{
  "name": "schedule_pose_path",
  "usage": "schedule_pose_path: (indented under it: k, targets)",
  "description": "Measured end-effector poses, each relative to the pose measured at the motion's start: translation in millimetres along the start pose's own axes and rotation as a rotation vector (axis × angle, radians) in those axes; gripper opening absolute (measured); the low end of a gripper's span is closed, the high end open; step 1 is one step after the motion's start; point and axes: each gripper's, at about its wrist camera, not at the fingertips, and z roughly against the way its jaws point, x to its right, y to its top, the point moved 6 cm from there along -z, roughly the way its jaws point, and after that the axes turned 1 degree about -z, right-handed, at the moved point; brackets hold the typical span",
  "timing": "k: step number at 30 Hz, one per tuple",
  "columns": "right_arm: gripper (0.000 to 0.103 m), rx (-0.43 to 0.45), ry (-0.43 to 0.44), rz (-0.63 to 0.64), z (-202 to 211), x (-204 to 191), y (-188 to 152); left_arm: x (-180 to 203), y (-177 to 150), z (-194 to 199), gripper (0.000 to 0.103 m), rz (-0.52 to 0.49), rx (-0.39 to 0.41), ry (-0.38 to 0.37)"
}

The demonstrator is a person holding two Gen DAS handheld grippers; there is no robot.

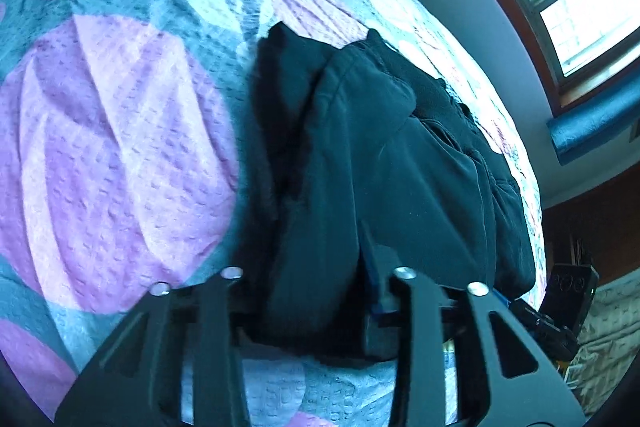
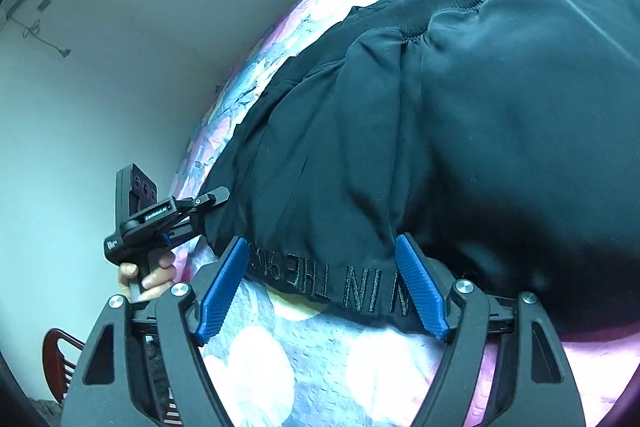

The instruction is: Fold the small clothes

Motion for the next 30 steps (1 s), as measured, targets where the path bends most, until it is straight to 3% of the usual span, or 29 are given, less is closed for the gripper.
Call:
schedule_pose_path:
  k: [3,7,9,12,16,22,25,30]
  targets:
    - [0.076,0.02,-0.013,0.041,0.9,-3.0,-3.6,2.6,1.0,7.0,0.019,0.007,0.017,-0.004]
    - [0.075,0.044,-0.103,0.063,16.7,-13.2,-9.0,27.3,5.9,30.2,0.018,-0.063,0.074,0.033]
    - [0.076,0.066,-0.109,0.138,19.2,-29.1,-11.5,44.3,9.8,42.2,0.018,-0.1,0.097,0.041]
    - [0.081,-0.002,-0.155,0.187,-5.2,-20.1,-21.7,72.6,16.3,51.2,0.017,-0.143,0.107,0.039]
    - [0.082,0.029,-0.076,0.163,-0.4,-18.8,-17.6,120.7,20.8,56.7,0.017,-0.225,0.126,0.068]
    - [0.081,0.006,0.065,0.0,26.3,6.0,-9.6,212.6,10.8,49.2,0.017,-0.391,0.145,0.105]
    - [0.081,0.034,0.087,-0.043,54.3,22.5,-7.3,265.6,-4.0,32.6,0.017,-0.504,0.155,0.13]
    - [0.081,0.123,0.102,-0.118,113.1,63.1,-10.0,325.1,-38.8,-26.5,0.017,-0.588,0.113,0.145]
